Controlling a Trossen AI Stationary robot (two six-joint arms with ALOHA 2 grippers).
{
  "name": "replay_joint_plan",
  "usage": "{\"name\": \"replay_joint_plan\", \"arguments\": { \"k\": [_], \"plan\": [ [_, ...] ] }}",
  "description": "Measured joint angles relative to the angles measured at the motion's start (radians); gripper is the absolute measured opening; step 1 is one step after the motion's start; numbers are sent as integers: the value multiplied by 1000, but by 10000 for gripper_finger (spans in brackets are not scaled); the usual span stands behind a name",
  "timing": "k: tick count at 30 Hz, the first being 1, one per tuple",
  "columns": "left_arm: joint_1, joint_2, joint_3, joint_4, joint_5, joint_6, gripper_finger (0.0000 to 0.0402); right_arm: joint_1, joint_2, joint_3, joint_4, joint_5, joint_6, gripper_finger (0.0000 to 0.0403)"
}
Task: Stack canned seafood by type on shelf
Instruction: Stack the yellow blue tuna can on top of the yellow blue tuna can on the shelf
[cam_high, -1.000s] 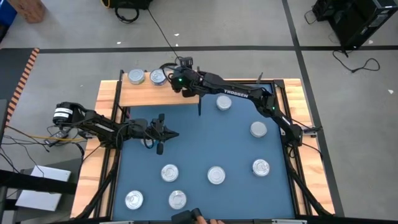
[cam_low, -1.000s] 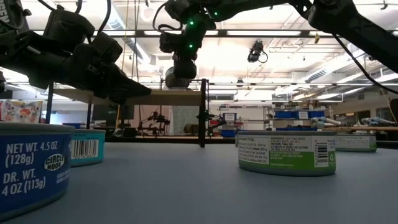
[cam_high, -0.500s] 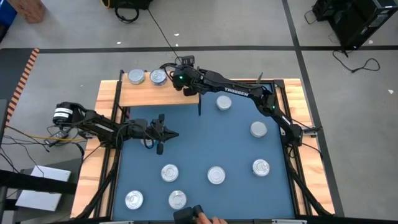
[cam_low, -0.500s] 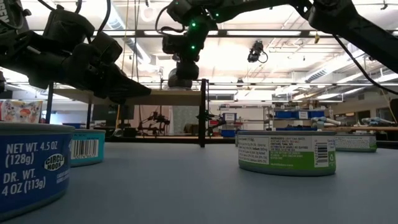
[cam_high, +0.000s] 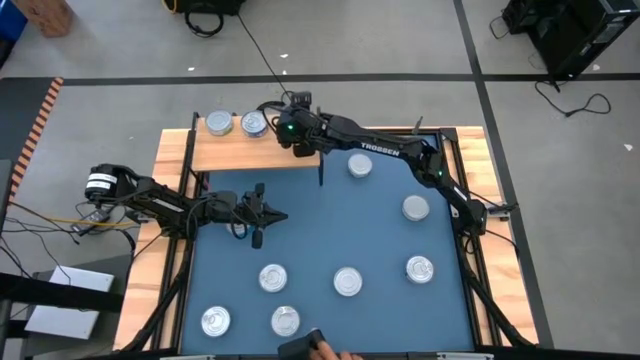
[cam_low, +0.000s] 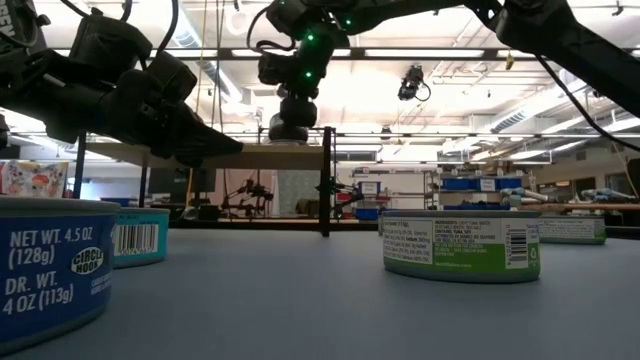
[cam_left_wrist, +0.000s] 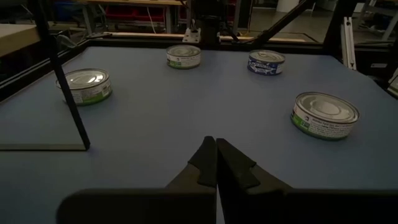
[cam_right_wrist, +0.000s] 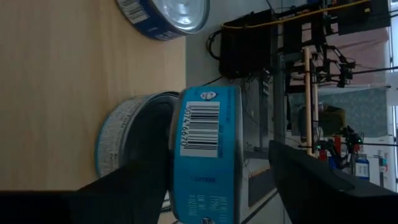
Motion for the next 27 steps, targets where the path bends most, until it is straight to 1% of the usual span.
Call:
{"name": "replay_joint_plan", "arguments": {
  "k": [5,9,15,20,27],
  "plan": [
    [0,0,0,-1,0,-4,3,4,0,0,-45,-5,4,279],
    [0,0,0,-1,0,-4,3,4,0,0,-82,-49,41,275],
    [0,0,0,-1,0,-12,3,0,0,0,-79,-77,47,271],
    [0,0,0,-1,23,-20,3,-4,0,0,-78,-79,47,267],
    [0,0,0,-6,26,-20,3,-4,0,0,-79,-79,86,264]
  ]
}}
